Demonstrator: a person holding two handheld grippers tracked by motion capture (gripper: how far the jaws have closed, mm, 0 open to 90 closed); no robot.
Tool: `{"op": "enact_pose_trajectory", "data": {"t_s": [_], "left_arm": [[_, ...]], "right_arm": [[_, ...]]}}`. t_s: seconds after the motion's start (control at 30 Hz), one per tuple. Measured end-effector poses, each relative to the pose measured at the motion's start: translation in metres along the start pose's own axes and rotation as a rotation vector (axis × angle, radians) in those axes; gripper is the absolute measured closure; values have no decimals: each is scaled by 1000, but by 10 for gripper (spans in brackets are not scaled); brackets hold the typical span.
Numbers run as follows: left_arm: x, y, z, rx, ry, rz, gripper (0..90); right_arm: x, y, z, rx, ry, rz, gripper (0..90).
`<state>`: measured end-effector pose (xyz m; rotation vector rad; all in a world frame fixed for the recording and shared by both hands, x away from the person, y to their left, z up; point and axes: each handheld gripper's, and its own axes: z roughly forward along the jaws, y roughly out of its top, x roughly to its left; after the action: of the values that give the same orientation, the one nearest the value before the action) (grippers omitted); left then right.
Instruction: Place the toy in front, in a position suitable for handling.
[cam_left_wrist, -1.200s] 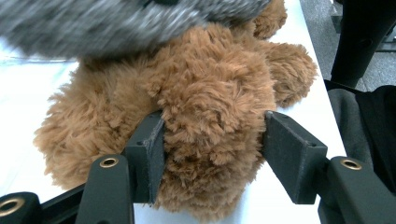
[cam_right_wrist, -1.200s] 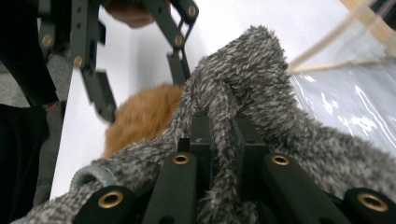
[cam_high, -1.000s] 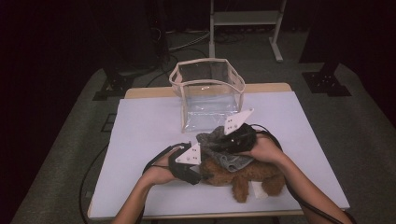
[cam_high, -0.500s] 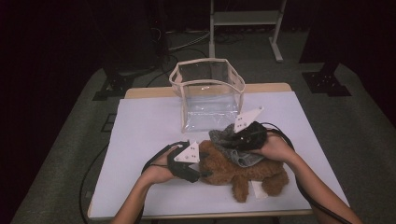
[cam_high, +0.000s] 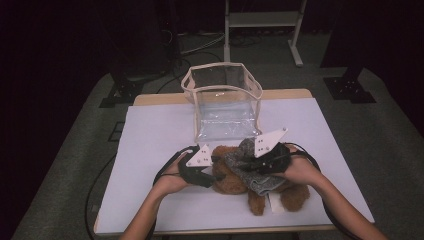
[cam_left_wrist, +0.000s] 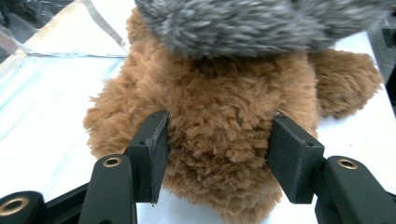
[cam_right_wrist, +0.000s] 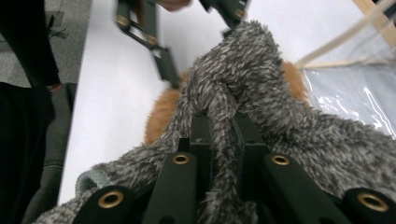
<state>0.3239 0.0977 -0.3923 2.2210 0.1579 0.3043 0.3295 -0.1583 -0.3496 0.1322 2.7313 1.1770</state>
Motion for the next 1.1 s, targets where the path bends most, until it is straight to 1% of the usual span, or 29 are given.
{"op": "enact_pose_trajectory", "data": {"t_s": [0.07,0.1,0.13,0.17,0.2,0.23,0.3,0.33,0.37,0.43,0.47,0.5,0.53,0.6,0.67,0.7,0.73,0.77,0.87,1.0,1.1], "left_arm": [[-1,1,-2,-5,-20,14,423],[-2,2,-2,-7,-30,21,409],[-3,2,-3,-5,-39,30,409],[-3,2,-2,-3,-45,29,398],[-3,1,-1,7,-60,37,374],[-3,1,-1,7,-60,37,374],[-2,1,0,12,-46,32,384],[-2,1,1,11,-36,35,397],[-3,1,3,6,-26,29,419],[-1,2,5,-3,-6,19,432],[1,5,6,-20,19,-9,432],[1,5,6,-20,19,-9,431],[2,5,6,-21,37,-17,431],[3,6,8,-22,78,-30,431],[4,6,9,-26,92,-46,431],[5,6,8,-24,88,-48,431],[5,6,8,-24,83,-48,431],[4,6,8,-29,78,-50,431],[4,5,5,-24,53,-39,427],[5,2,1,-10,22,-32,423],[5,0,1,-9,26,-40,423]], "right_arm": [[-5,-4,1,7,-21,7,801],[-10,-6,2,-2,-28,24,801],[-10,-6,2,-2,-28,24,801],[-13,-6,2,-1,-31,27,801],[-17,-5,4,0,-40,29,801],[-17,-5,4,0,-40,29,801],[-19,-4,5,-2,-48,25,801],[-18,-3,5,-3,-47,26,801],[-16,-2,5,-5,-47,18,801],[-10,-1,3,-17,-48,-1,801],[-6,-2,0,-24,-48,-4,801],[-4,-2,-1,-30,-47,-3,801],[-4,-2,-1,-30,-47,-3,801],[1,-3,-4,-40,-48,-4,801],[6,-4,-6,-51,-48,-14,801],[8,-4,-6,-47,-53,-15,801],[8,-6,-4,-23,-63,-25,801],[8,-6,-4,-23,-63,-25,801],[3,-9,2,9,-78,-31,803],[-7,-9,2,9,-101,-18,804],[-15,-7,2,11,-118,-3,804]]}}
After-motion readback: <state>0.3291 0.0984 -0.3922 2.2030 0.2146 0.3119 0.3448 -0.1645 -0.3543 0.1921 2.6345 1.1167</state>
